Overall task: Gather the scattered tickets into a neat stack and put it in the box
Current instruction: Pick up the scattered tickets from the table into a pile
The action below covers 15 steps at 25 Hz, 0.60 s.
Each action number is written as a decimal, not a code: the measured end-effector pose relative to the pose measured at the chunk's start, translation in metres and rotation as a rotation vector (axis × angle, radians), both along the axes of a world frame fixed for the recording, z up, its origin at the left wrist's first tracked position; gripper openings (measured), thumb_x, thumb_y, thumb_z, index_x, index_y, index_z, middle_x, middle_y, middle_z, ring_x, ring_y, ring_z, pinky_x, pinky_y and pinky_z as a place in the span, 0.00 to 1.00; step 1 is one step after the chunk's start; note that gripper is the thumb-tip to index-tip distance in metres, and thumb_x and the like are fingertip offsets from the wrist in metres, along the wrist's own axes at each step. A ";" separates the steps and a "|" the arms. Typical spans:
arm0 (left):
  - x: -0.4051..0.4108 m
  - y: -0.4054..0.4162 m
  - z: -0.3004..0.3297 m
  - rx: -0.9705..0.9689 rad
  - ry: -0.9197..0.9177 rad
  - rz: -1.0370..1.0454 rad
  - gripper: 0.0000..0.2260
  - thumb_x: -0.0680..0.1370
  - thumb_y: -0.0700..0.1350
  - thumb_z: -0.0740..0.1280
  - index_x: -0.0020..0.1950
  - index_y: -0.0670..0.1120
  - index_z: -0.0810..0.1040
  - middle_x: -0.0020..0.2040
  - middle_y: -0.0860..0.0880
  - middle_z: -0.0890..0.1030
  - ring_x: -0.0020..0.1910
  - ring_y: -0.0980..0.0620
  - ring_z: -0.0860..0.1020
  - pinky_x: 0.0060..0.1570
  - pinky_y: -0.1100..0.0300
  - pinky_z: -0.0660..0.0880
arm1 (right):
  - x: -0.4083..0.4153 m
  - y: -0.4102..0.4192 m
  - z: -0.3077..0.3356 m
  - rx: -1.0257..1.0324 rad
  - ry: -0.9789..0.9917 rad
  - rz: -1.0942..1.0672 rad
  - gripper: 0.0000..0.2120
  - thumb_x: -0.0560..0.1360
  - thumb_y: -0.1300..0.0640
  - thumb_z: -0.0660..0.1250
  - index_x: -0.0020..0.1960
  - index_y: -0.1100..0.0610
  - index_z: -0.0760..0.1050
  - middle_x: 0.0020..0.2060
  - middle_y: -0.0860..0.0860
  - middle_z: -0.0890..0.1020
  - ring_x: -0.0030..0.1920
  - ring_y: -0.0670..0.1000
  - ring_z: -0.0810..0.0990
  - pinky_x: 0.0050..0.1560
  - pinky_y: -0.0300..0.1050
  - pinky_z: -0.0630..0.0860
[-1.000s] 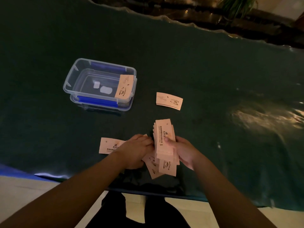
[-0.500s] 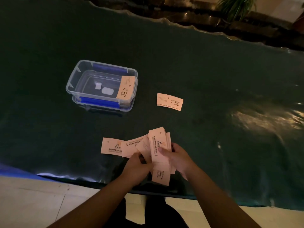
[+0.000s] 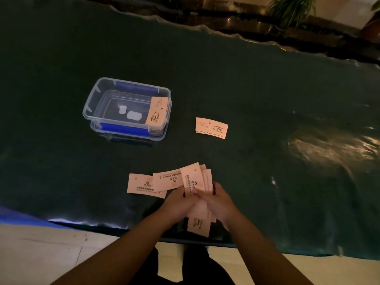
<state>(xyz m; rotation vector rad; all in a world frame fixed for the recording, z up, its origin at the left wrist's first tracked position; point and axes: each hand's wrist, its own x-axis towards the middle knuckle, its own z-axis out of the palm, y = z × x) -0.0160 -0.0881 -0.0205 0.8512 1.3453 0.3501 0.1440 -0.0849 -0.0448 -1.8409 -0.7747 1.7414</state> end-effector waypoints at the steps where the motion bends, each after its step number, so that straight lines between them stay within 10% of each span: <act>1: -0.005 0.004 0.000 0.034 0.020 -0.069 0.13 0.80 0.53 0.66 0.63 0.62 0.78 0.57 0.61 0.82 0.57 0.58 0.80 0.52 0.58 0.80 | 0.001 -0.001 -0.001 -0.008 0.010 -0.044 0.21 0.76 0.51 0.80 0.65 0.52 0.77 0.54 0.48 0.88 0.48 0.49 0.90 0.38 0.40 0.85; 7: -0.046 0.040 -0.009 0.588 0.711 -0.500 0.34 0.73 0.51 0.72 0.78 0.54 0.67 0.75 0.51 0.70 0.73 0.48 0.66 0.72 0.45 0.67 | 0.009 -0.007 -0.004 -0.077 0.167 -0.265 0.18 0.78 0.53 0.77 0.67 0.52 0.79 0.55 0.52 0.91 0.52 0.56 0.91 0.47 0.56 0.86; 15: -0.058 0.055 -0.032 0.537 0.979 -0.698 0.47 0.68 0.60 0.76 0.82 0.51 0.57 0.76 0.46 0.70 0.74 0.43 0.68 0.72 0.40 0.65 | 0.003 0.006 0.004 -0.060 0.163 -0.270 0.20 0.78 0.52 0.77 0.68 0.49 0.78 0.55 0.51 0.91 0.50 0.55 0.92 0.46 0.57 0.86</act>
